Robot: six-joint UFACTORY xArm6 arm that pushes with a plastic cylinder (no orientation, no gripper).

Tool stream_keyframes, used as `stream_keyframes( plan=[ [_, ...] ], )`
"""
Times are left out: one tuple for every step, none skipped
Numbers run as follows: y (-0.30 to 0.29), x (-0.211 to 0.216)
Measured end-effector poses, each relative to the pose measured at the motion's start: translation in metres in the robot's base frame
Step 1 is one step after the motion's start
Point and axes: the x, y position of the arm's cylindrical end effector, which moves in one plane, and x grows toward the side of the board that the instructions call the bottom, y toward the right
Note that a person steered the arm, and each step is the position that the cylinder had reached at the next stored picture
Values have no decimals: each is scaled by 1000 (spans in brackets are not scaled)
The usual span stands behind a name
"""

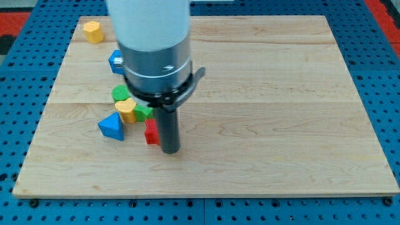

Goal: Move the blue cube to the top side of the green circle

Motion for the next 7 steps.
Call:
stream_keyframes(
  plan=[
    [-40, -10],
    [-42, -8],
    [-26, 19],
    [-72, 20],
    [-194, 3],
    [-237, -68],
    [-223, -184]
  ],
)
